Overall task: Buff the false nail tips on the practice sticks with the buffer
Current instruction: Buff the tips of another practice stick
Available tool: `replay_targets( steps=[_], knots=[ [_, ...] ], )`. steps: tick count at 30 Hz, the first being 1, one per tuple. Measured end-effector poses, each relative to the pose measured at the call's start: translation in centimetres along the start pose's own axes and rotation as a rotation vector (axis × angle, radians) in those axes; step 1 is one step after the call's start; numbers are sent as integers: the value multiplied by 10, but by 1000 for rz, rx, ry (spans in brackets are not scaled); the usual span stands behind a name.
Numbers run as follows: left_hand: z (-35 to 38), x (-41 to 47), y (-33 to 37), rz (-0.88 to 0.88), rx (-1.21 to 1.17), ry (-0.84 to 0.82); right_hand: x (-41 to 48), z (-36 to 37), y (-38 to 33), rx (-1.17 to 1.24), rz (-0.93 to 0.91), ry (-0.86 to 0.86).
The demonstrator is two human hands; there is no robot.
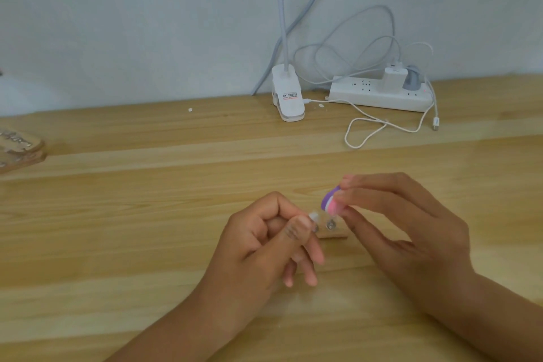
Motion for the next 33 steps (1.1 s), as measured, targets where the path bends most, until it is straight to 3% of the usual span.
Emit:
replay_targets(
  steps=[4,9,13,17,21,25,30,33],
  knots=[
    [2,0,1,-3,-7,-4,-5,8,-15,37,-102,-47],
    [1,-1,2,-28,-13,-12,-2,2,-3,22,-39,-33],
    [5,-1,0,-61,-10,-55,-6,9,-16,29,-136,-83],
    [2,0,-3,-78,-44,-51,-3,4,-2,42,-38,-48],
    [7,0,-3,-69,-19,-70,-9,12,-16,84,-128,-102],
    [4,-1,-3,-77,-10,-60,-3,7,-4,60,-42,-85],
    [8,-1,-3,-44,52,-90,-7,13,-13,100,-114,-125],
    [6,-2,-3,-43,65,-80,-4,8,-3,89,-51,-109]
  ],
)
Point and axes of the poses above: each hand's wrist, its own x-axis towards the middle knuckle, its own z-axis out of the palm, y = z × x, the point moved 7 cm from there along x, towards the middle knuckle, and after that the axes turned 4 degrees about -y, right-handed, at the moved point
